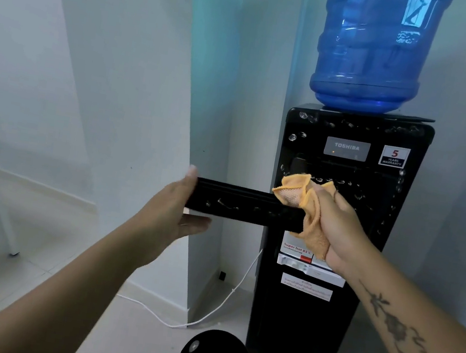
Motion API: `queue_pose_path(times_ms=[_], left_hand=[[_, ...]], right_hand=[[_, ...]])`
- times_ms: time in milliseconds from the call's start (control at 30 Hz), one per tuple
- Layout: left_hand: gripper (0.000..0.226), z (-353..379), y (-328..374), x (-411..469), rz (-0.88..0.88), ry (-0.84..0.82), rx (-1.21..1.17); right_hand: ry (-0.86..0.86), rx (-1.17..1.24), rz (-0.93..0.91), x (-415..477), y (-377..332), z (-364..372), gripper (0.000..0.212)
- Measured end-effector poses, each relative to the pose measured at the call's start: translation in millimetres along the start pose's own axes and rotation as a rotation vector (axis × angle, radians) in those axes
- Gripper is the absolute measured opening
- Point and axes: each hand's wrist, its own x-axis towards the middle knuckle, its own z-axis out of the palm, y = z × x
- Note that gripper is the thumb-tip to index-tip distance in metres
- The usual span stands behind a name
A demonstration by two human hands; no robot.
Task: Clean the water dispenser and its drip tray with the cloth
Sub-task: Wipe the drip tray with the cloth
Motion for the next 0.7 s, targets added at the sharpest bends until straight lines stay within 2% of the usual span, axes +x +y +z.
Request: queue_pose_path(times_ms=[33, 67, 100, 133, 233, 300, 367, 433, 467, 533, 600, 633, 700], left_hand=[[0.029, -3.2, 0.4, -3.2, 0.098, -0.058, 0.198], [0.039, -5.5, 0.8, -6.2, 0.183, -0.082, 0.358], [0.057, -9.8, -2.0, -4.8, 0.265, -0.074, 0.459], [0.067, -12.7, -3.9, -2.1, 0.330, -0.036, 0.498], [0.049, -15.9, -6.4, 1.0, 0.437, 0.020, 0.498], [0.044, -14.5, -8.7, 1.3, 0.499, 0.010, 0.513], [0.042, -12.5, -12.0, 0.3, 0.527, 0.021, 0.551], [0.039, -12.0, -15.1, 0.5, 0.506, 0.054, 0.570], [0.037, -9.6, -15.9, 1.1, 0.497, 0.057, 0.567], [0.033, -2.8, -15.2, 0.8, 0.477, 0.061, 0.550], [0.031, 6.5, -12.1, -0.8, 0.475, 0.070, 0.521], [0.029, 9.0, -10.7, -2.4, 0.488, 0.068, 0.495], [0.028, 12.3, -6.1, -5.8, 0.508, 0.064, 0.441]], right_hand=[[0.009, 0.003, 0.024, 2.0, -1.8, -3.8, 0.020], [0.011, 0.005, 0.041, 4.2, -3.6, -7.8, 0.021], [0.008, 0.001, 0.054, 7.3, -4.8, -11.1, 0.021], [-0.005, 0.004, 0.068, 8.1, -6.4, -13.4, 0.021], [-0.012, -0.011, 0.097, 13.5, -2.1, -17.2, 0.021], [0.061, -0.092, 0.047, 13.9, 1.1, -16.2, 0.019], [0.209, -0.313, -0.185, 12.7, 2.9, -12.7, 0.022], [0.336, -0.460, -0.544, 5.0, 1.0, -2.2, 0.024], [0.314, -0.472, -0.725, -1.8, -0.6, 6.4, 0.022], [0.105, -0.519, -0.971, -15.4, 1.5, 33.2, 0.014], [-0.132, -0.723, -1.135, -24.5, 13.7, 58.5, 0.030], [-0.188, -0.877, -1.244, -24.8, 19.7, 65.0, 0.030], [-0.192, -1.072, -1.388, -12.9, 26.7, 59.6, 0.029]])
